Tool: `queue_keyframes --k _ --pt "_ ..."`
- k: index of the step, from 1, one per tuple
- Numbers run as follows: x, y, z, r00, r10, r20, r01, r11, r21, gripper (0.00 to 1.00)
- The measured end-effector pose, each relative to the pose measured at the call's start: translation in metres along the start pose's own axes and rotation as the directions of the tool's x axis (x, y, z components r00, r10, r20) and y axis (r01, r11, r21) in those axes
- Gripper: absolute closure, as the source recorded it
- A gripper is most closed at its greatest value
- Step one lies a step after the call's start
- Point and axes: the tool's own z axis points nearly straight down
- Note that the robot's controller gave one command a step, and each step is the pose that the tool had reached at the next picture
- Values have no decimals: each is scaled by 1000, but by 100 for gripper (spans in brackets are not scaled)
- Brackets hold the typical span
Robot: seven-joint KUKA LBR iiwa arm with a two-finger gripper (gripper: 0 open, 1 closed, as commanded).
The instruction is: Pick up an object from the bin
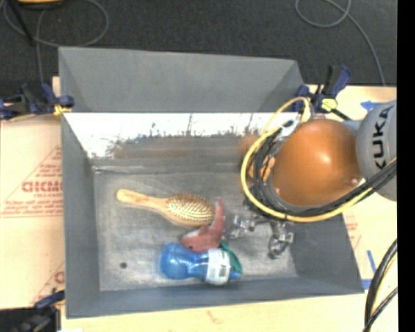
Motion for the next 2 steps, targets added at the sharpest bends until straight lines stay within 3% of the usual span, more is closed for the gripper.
queue_keyframes --k 1,2 --pt "-13 5 21 994 -108 1 108 994 8 0" --pt "-28 12 44 929 -370 11 369 928 50 0"
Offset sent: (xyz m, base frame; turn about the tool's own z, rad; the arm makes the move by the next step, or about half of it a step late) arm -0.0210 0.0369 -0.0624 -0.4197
